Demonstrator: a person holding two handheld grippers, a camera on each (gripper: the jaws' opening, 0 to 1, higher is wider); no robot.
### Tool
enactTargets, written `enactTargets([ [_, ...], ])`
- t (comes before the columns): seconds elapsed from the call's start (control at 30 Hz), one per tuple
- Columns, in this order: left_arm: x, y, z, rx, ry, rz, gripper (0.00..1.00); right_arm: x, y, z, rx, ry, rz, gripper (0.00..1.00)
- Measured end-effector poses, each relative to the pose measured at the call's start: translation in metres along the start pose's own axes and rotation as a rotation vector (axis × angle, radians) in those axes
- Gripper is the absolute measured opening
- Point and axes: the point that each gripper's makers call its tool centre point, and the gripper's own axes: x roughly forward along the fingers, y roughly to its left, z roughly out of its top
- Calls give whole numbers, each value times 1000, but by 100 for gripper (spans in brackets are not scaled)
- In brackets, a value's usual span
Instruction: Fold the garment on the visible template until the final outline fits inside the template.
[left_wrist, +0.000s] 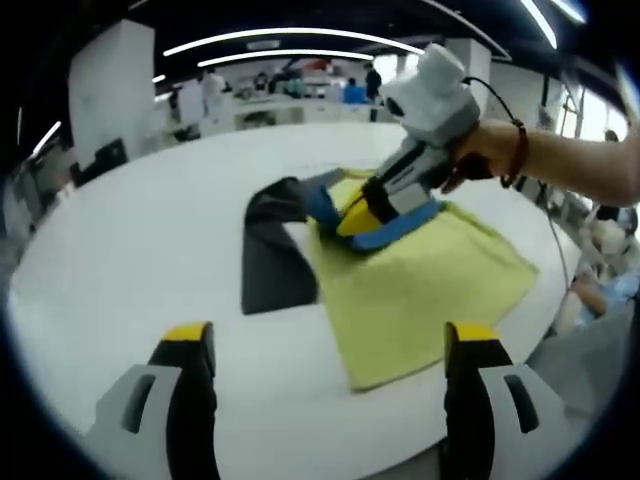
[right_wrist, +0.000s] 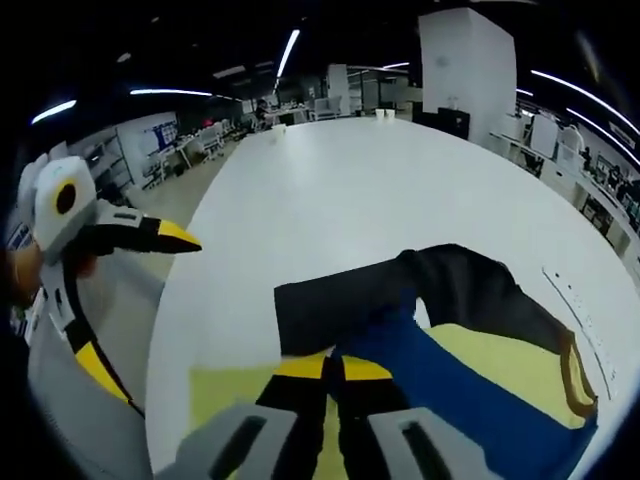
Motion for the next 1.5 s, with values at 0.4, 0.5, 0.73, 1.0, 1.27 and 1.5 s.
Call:
enactTargets([
  [0.4,1,7,6,17,3,5,91,-11,-23,-15,77,-2,-65,26],
  [0.5,5,8,15,33,-5,0,91,-22,-34,-18,78,-19,-109,36],
  [0.73,17,3,40,72,-36,-30,91,-49,-55,-31,120,-52,-185,50],
  [1.0,44,-8,70,97,-78,-85,89,-82,-80,-57,164,-60,-284,59],
  [1.27,60,-21,85,121,-92,-131,86,-110,-104,-90,200,-50,-362,57],
  [1.5,62,-28,83,121,-84,-147,86,-128,-124,-123,225,-19,-423,50],
])
